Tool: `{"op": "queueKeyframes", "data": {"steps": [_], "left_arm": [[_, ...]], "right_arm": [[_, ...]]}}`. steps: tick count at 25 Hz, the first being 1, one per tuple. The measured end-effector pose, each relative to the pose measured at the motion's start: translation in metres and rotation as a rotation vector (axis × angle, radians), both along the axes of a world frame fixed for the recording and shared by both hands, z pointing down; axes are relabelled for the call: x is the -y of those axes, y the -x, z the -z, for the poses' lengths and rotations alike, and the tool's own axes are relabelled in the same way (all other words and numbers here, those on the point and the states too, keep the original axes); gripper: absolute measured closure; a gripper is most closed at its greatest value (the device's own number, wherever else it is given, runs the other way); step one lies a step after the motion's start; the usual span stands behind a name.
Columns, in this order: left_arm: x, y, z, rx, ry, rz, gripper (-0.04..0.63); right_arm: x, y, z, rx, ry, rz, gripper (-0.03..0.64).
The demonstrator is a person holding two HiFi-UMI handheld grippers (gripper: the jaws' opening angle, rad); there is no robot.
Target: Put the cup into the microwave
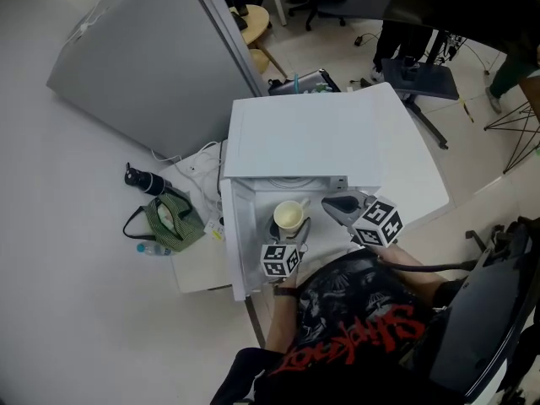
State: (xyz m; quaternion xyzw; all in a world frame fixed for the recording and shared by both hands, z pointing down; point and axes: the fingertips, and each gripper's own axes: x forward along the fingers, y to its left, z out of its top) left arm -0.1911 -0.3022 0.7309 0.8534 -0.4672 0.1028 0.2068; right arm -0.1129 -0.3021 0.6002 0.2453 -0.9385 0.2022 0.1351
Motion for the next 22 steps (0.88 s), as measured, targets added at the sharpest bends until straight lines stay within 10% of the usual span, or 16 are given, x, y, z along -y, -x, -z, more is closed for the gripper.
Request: {"op": "queueKeyframes", "data": {"steps": [22], "left_arm": [[0.025, -0.004, -0.012, 0.008, 0.023, -0.055, 0.156]], "right_arm": [[0.014, -0.032, -0.008, -0.040, 0.020, -0.121, 0.617]]}}
